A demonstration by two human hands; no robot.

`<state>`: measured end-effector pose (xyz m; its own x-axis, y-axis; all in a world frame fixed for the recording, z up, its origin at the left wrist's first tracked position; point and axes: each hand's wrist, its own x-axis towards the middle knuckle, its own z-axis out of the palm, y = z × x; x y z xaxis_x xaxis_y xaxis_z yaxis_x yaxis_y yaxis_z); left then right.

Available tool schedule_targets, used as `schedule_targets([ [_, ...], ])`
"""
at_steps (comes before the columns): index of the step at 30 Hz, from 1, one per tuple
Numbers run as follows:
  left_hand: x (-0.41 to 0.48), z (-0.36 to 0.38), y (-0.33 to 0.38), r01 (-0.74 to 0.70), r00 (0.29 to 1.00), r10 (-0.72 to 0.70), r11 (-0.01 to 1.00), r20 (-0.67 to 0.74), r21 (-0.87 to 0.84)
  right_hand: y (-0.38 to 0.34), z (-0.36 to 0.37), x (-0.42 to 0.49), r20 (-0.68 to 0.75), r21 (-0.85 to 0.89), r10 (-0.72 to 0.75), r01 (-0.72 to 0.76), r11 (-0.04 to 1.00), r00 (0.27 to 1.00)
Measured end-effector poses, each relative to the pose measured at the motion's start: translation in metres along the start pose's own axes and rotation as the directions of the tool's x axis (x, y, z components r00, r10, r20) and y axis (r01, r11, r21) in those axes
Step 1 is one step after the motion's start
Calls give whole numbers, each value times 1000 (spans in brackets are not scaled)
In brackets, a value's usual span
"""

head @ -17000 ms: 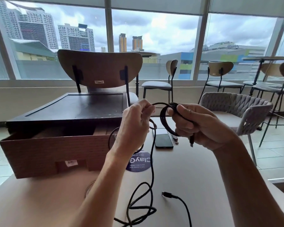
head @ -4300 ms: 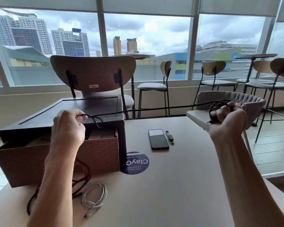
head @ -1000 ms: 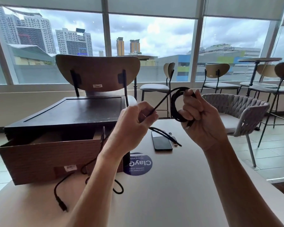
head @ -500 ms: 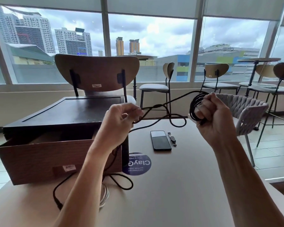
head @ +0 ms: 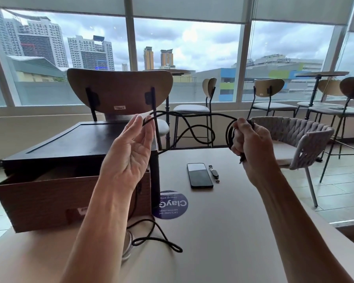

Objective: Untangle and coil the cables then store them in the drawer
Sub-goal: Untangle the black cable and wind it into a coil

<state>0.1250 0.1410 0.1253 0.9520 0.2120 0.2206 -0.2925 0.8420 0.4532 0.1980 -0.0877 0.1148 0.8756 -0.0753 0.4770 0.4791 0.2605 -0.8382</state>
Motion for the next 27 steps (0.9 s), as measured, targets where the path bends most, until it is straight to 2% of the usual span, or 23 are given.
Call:
schedule_targets([
  [2,1,3,-7,-122,992,121,991,21,48,-1,1,-1,33,-9,-13,13,1000,999],
  [3,0,6,-12,-195,981,193,962,30,191,-3,2,-2,58,-12,-25,26,1000,998],
  [4,-1,8,-18,-250,967,250,879,55,407,-4,3,-4,85,-12,-39,40,999,996],
  [6,-3,9,-34,-306,947,270,574,177,760,-8,6,-7,141,0,-55,56,998,989],
  [7,-3,8,-43,-339,935,248,416,254,844,-10,7,-9,166,2,-57,57,998,984],
  [9,-5,5,-56,-396,913,174,148,370,906,-12,9,-11,205,-23,-61,67,998,977],
  [10,-7,5,-61,-403,909,142,54,393,913,-11,9,-11,212,-48,-67,79,996,975],
  [12,-10,5,-65,-399,911,103,-17,399,917,-8,9,-9,185,-102,-84,104,989,979],
  [14,-12,6,-61,-408,908,94,-15,408,913,-4,6,-6,100,-132,-95,108,985,990],
  [18,-3,2,-41,-446,893,100,88,438,891,1,-3,1,-107,-97,-99,89,991,989],
  [24,-4,0,-14,-379,924,169,302,342,875,8,-12,7,-268,-76,-102,85,994,958],
  [27,-3,-5,4,-298,952,225,526,207,796,10,-16,8,-311,-59,-91,76,995,946],
])
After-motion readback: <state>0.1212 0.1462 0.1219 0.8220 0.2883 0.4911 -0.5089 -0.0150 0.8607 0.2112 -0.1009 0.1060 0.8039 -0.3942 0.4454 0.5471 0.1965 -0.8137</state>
